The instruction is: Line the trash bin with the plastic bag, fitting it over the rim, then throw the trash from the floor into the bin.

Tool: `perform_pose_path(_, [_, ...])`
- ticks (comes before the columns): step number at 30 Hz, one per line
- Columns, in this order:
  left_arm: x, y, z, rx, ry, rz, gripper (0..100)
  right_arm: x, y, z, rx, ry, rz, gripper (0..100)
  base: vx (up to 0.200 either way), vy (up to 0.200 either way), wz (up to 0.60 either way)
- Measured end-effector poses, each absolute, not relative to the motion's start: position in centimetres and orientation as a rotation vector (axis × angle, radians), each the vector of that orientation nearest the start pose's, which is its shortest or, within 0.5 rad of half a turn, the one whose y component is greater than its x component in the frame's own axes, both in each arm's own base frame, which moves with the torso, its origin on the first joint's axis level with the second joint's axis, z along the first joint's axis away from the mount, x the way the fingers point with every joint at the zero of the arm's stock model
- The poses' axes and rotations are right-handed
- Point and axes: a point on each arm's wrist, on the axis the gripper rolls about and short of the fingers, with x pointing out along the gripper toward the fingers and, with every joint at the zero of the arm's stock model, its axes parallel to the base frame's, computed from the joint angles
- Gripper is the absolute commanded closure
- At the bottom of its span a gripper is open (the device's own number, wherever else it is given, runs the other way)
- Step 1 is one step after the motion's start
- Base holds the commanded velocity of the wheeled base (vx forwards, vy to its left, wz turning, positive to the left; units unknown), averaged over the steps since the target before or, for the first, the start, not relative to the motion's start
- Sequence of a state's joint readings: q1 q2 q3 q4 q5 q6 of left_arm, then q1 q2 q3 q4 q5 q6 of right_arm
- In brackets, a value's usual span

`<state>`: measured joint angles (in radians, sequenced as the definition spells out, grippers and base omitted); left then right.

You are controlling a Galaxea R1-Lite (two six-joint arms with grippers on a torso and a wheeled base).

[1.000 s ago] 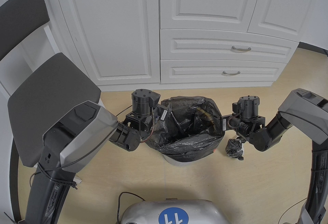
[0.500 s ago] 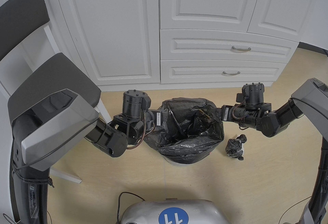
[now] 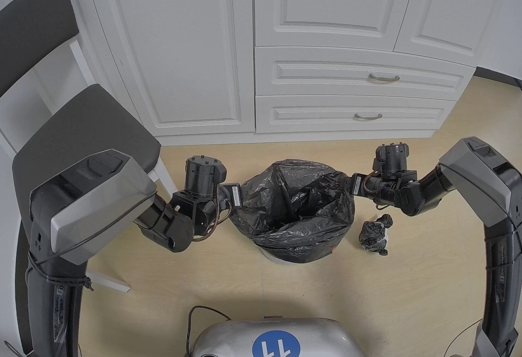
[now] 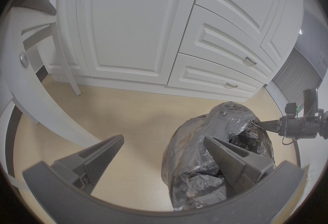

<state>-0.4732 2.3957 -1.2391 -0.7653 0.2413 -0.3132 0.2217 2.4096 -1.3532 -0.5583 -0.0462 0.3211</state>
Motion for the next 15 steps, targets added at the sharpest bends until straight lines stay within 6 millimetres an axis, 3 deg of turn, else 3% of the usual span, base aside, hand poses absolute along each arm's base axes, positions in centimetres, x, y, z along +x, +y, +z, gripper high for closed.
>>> perform_pose_path(6, [42.2, -20.1, 2.5, -0.179, 0.392, -0.153, 0, 46.6, 9.8, 1.6, 0.283, 0.533, 0.058, 0, 0.0, 0.0, 0.0])
perform_pose_path(15, [44.1, -19.0, 0.5, -0.171, 0.418, -0.109, 0, 46.9, 9.8, -0.1, 0.285, 0.565, 0.048, 0, 0.0, 0.0, 0.0])
